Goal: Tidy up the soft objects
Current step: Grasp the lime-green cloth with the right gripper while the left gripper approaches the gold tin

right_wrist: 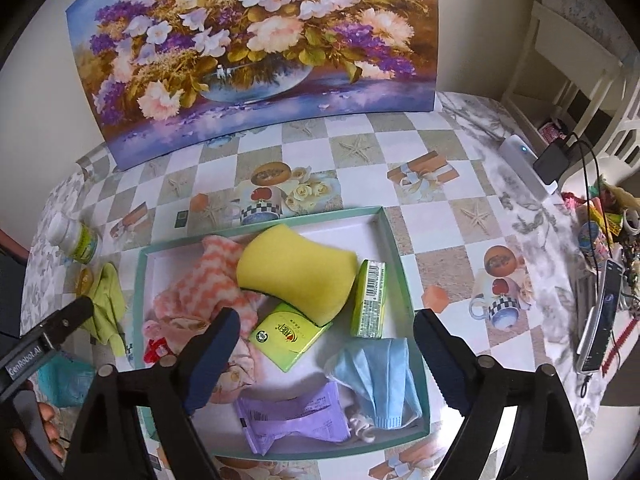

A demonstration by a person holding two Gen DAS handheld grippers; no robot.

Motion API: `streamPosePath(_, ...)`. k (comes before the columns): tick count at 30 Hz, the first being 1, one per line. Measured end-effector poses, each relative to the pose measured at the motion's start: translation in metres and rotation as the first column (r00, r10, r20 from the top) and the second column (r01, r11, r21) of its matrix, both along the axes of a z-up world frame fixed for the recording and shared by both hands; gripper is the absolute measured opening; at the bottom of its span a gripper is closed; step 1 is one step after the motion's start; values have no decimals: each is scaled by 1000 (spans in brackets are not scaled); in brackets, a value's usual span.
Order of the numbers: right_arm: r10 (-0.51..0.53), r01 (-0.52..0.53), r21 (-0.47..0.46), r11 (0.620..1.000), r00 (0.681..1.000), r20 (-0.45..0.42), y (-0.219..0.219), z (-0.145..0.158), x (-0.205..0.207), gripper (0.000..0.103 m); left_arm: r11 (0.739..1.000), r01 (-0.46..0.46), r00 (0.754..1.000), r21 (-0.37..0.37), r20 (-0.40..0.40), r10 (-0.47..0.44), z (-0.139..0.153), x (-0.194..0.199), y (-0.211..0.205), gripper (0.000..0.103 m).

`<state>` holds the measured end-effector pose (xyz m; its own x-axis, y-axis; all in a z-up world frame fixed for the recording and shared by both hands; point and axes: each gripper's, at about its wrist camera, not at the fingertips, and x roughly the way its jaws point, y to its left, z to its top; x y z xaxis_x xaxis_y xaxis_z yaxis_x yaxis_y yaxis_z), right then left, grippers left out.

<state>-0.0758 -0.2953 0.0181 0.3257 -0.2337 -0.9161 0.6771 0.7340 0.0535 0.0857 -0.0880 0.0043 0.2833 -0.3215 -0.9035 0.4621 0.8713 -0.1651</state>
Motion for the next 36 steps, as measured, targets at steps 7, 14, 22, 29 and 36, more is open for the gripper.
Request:
streamPosePath(7, 6, -6, -11, 1000, 1000, 8, 7, 8, 1, 90, 1000, -2, 1000, -15, 16, 2, 12, 1, 11, 86)
streamPosePath(14, 25, -25, 2, 1000, 999, -22, 16, -2, 12, 90, 999, -32, 999, -16, -30, 31, 4, 16, 27, 86)
streamPosePath(22, 99, -98, 15, 995, 995, -27, 48, -7, 39, 91, 990, -137, 990, 30, -10, 138, 0, 40, 69, 86)
streamPosePath(29, 156, -155, 22, 988, 987, -37, 79, -14, 65, 91, 977, -212, 977, 25, -34, 213, -4, 57, 100, 86)
streamPosePath(36, 197, -197, 44, 979, 980, -1, 104, -13, 84, 91, 969, -245, 969, 19, -35, 246, -4, 64, 118, 86)
